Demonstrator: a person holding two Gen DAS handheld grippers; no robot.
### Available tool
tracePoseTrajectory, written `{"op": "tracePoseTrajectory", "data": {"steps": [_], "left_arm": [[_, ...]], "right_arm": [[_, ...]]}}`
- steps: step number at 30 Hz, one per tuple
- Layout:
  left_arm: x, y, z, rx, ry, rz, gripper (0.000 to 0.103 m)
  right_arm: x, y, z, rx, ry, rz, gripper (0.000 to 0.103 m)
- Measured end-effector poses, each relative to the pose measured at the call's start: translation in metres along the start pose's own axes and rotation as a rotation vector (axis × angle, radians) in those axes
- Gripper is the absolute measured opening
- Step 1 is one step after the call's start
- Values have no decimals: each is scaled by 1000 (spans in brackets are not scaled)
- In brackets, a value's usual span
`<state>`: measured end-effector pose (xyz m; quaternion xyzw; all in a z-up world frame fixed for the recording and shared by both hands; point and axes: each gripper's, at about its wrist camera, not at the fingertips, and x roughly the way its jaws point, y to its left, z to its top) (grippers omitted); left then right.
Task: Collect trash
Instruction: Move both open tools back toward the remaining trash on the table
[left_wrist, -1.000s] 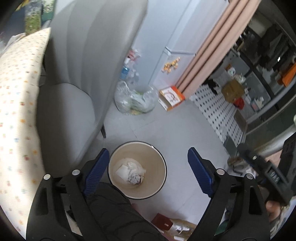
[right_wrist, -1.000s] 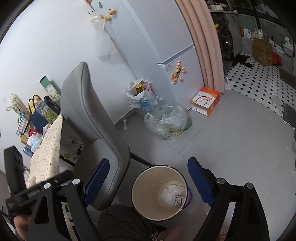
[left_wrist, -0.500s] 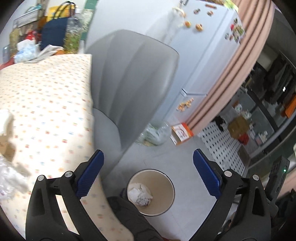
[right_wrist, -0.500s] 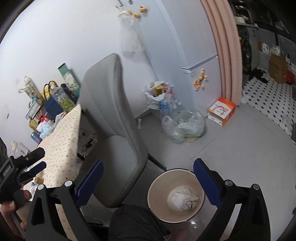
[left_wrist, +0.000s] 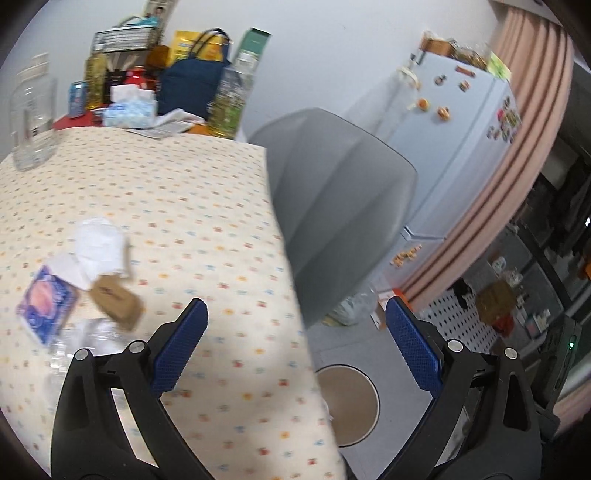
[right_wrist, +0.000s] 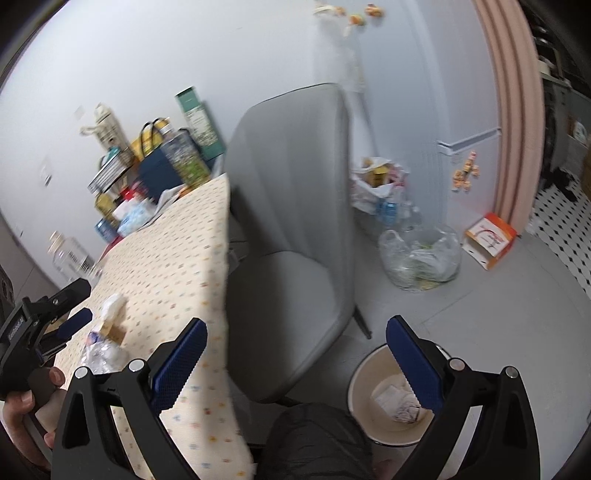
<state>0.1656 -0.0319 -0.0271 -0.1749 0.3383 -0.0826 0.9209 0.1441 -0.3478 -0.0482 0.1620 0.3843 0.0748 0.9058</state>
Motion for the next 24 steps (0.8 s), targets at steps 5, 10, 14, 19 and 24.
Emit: {"op": "tracePoseTrajectory", "data": {"steps": [5,10,14,19,24], "left_arm": [[-21,32,1,-28,-37,32,96],[-38,69,1,-75,-65,66,96],[-48,97,0,-119,-81,94,96],[-53,139,-6,-191,-74,137,96],[-54,172,-15,-244,-61,168,96]], "right_arm": [[10,40,-2,-57,21,43,95],[18,78,-6,-112,38,88,95],[25,106,-11,-153,57,119,95],[34,132,-17,-193,76,140,95],[43,155,-24,-233,102,157,95]]}}
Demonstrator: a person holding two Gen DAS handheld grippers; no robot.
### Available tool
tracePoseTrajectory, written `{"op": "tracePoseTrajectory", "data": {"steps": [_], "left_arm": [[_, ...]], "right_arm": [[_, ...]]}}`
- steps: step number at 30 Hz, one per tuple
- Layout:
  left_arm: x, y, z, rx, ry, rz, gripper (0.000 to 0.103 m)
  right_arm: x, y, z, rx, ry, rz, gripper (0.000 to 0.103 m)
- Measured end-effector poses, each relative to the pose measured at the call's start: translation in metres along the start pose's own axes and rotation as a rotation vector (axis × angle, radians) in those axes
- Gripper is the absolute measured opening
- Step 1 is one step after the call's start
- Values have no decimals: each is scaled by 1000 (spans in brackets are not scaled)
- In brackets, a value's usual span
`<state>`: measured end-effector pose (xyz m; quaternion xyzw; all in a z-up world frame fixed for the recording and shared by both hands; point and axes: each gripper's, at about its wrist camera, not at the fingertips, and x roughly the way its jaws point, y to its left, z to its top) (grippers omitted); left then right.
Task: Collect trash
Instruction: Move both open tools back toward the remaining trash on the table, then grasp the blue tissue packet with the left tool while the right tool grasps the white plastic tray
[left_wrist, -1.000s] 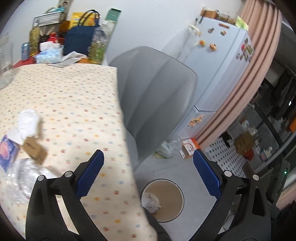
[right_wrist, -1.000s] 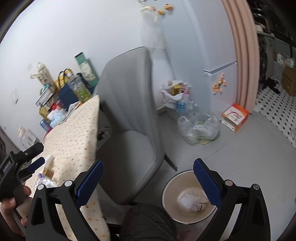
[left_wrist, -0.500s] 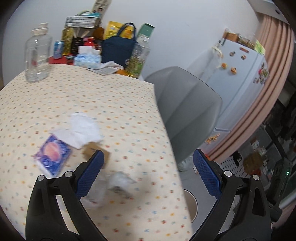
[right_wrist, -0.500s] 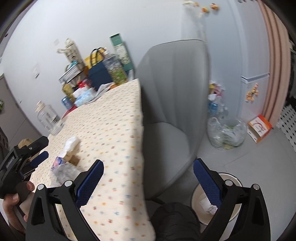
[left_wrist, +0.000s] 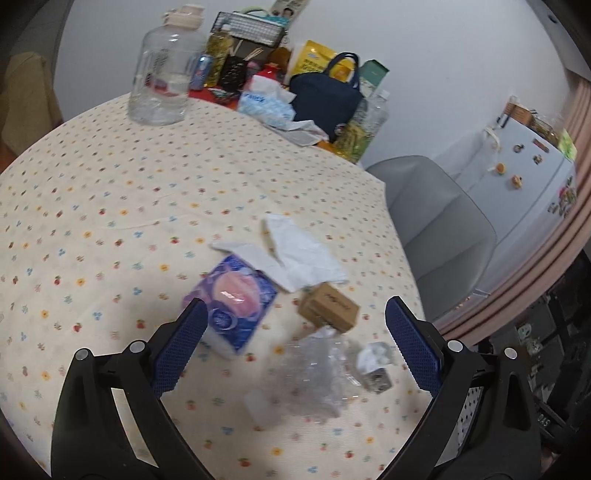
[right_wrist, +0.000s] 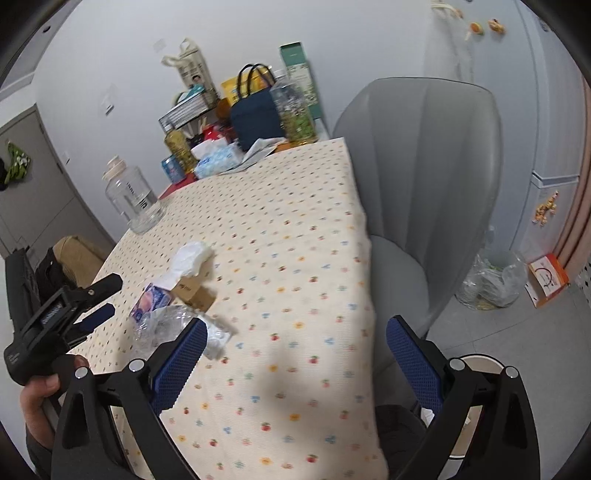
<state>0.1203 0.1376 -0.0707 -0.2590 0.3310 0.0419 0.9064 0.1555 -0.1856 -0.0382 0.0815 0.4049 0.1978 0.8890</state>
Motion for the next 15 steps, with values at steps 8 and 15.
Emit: {"op": "tracePoseTrajectory", "data": {"steps": [8,15], "left_arm": [[19,27,-5,-17,55,51,91],[39,28,-10,41,104,112,82]], "right_arm": [[25,34,-6,-72,64,33,95],[35,36,-10,-66,93,35,95]]}}
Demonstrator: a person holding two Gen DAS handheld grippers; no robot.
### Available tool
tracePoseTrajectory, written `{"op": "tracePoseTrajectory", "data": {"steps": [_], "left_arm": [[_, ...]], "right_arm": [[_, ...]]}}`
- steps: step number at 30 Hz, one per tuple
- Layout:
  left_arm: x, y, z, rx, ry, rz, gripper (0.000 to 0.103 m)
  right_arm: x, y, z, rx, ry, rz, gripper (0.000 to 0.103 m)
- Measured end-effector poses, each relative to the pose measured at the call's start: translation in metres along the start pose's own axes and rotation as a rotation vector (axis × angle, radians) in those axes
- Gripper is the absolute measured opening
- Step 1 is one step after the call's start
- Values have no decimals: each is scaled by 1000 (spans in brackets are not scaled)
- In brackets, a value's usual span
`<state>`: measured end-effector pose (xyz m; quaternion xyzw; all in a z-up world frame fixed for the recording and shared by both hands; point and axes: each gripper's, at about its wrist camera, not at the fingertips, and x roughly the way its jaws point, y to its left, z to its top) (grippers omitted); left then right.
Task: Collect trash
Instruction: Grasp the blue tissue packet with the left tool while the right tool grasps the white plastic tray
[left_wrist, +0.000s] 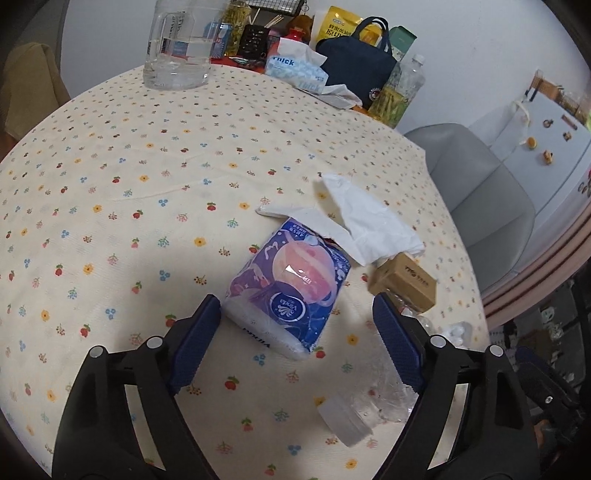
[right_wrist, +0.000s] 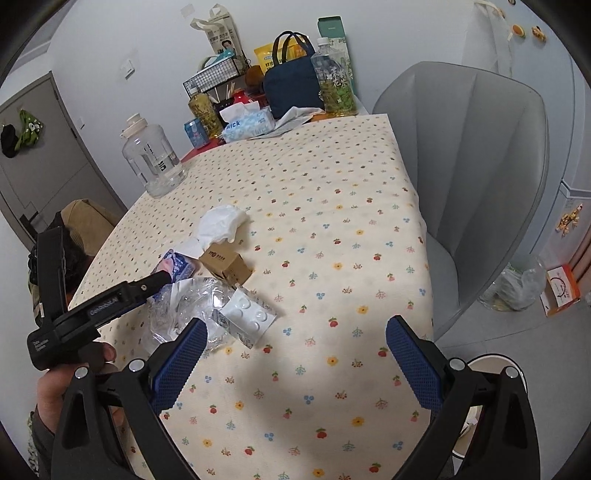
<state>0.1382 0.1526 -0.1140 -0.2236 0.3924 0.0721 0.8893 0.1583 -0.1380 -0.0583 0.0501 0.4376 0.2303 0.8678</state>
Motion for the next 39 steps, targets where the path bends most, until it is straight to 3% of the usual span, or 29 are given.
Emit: {"op": "tracePoseTrajectory", "data": {"steps": [6,8,11,16,23,26,30,39], "left_arm": [[8,-12,2,97,1,89,76],[8,-11,3,104,0,122,59],[5,-8,4,122,8,151,44],[-9,7,3,63,5,112,25],[-38,19,2,32,-45,94,20],[-48,22,5,15,-67,87,19],[-58,20,8,15,-86,69,18],[-67,-9,5,57,-99,5,18]], "right_arm": [[4,3,-2,-15,26,2,95],[6,8,-4,-34,34,11,95],[8,15,-6,-57,46,24,95],[19,26,-10,-88,74,27,95],[40,35,-6,-120,88,12,90],[49,31,-2,-99,104,4,75],[52,26,-1,-75,124,47,25],[18,17,1,-75,58,69,23]]}}
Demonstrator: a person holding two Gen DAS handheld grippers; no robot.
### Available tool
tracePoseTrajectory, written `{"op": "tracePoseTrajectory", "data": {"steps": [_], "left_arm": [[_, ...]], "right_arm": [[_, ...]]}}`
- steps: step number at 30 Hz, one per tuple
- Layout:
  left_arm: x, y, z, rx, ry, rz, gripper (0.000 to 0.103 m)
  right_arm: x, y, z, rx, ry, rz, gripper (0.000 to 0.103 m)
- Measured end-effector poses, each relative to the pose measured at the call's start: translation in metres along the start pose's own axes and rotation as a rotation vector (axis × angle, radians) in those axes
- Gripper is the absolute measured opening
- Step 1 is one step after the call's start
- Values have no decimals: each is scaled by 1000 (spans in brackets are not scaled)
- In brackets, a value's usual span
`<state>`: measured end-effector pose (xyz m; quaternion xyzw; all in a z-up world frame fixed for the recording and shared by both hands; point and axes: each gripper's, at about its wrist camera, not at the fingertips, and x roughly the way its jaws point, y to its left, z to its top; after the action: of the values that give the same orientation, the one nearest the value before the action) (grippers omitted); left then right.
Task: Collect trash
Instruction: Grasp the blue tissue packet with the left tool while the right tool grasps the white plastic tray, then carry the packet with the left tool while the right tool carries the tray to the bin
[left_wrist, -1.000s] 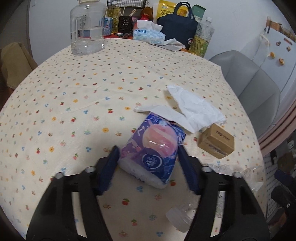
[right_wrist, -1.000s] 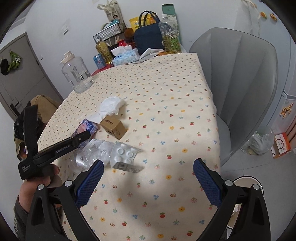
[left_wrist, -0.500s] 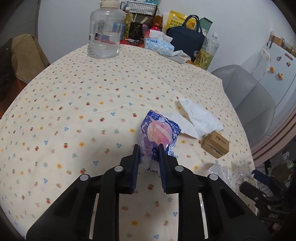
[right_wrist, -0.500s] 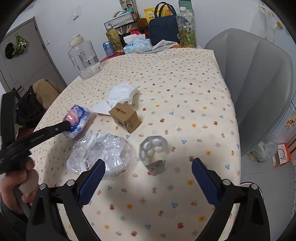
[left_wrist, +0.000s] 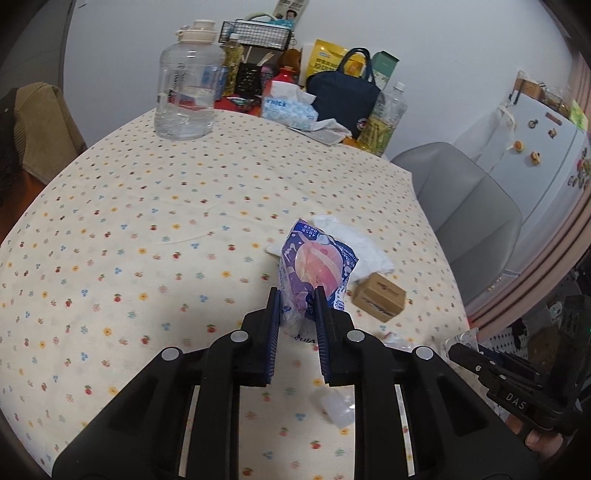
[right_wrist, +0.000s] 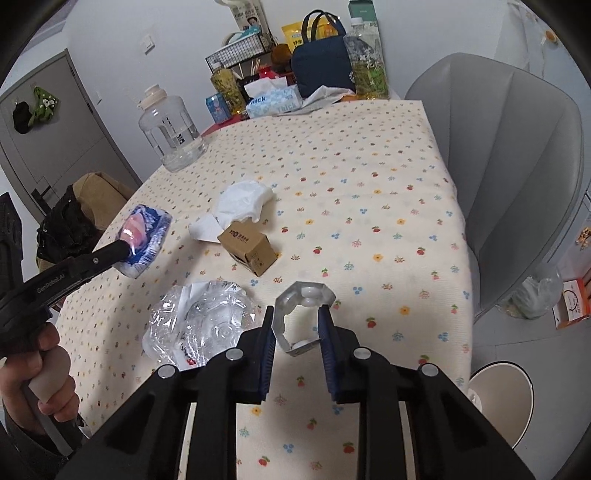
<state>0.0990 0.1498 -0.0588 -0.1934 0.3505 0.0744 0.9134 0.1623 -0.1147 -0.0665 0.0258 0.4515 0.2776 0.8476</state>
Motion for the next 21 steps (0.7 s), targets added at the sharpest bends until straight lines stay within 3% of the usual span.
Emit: {"op": "tracePoseTrajectory", "data": {"steps": [10,21], "left_arm": [[0,-55,-6,85,4,-81,18],[10,-112,-10,176,26,-158,18]], "right_arm": [[-31,-23,-7,32,-34,-8,23],[-70,-84,-16,138,-94,-101,24]]}}
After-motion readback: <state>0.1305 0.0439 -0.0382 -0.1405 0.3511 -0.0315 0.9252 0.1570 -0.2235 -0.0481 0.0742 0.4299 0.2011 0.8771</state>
